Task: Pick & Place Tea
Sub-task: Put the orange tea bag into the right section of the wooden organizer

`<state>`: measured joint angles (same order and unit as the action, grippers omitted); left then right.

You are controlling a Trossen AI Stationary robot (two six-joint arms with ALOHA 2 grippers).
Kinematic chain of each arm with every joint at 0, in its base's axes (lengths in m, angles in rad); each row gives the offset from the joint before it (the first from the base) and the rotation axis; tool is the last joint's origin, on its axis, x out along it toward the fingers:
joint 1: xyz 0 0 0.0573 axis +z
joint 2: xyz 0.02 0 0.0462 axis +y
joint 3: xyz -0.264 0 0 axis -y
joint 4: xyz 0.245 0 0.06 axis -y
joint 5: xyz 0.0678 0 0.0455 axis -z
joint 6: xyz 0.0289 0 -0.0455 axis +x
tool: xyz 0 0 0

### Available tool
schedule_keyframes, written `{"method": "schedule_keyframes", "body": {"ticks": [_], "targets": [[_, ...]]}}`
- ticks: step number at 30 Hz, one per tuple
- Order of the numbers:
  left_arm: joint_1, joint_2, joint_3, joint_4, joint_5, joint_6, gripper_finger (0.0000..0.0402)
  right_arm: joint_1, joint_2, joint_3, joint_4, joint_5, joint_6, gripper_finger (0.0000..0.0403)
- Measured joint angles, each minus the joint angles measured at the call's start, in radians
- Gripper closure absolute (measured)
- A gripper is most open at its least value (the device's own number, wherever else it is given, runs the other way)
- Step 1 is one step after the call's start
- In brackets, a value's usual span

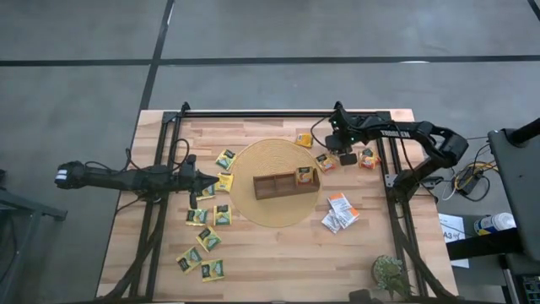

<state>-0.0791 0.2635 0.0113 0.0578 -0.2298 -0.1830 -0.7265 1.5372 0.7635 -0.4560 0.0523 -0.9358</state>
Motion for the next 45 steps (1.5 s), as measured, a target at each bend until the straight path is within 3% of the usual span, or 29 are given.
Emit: {"method": "schedule_keyframes", "body": {"ticks": [9, 12, 17, 24, 37, 45], "targets": [[0.000, 0.000, 0.000, 0.000, 0.000, 0.000, 0.0402, 0.002, 0.152, 0.013, 0.077, 0.064, 0.020, 0.0292], [0.000, 0.000, 0.000, 0.000, 0.000, 0.000, 0.0402, 0.002, 0.162, 0.013, 0.100, 0.081, 0.074, 0.0313], [0.000, 0.000, 0.000, 0.000, 0.000, 0.000, 0.0402, 0.002, 0.143, 0.005, 0.099, 0.083, 0.138, 0.0380], [0.000, 0.000, 0.000, 0.000, 0.000, 0.000, 0.0402, 0.001, 0.126, 0.000, 0.096, 0.139, 0.278, 0.0394], [0.000, 0.000, 0.000, 0.000, 0.000, 0.000, 0.0402, 0.010, -0.117, -0.005, 0.058, 0.125, 0.545, 0.0394], [0.000, 0.000, 0.000, 0.000, 0.000, 0.000, 0.0402, 0.011, -0.257, -0.003, -0.061, 0.123, 0.785, 0.0394]]}}
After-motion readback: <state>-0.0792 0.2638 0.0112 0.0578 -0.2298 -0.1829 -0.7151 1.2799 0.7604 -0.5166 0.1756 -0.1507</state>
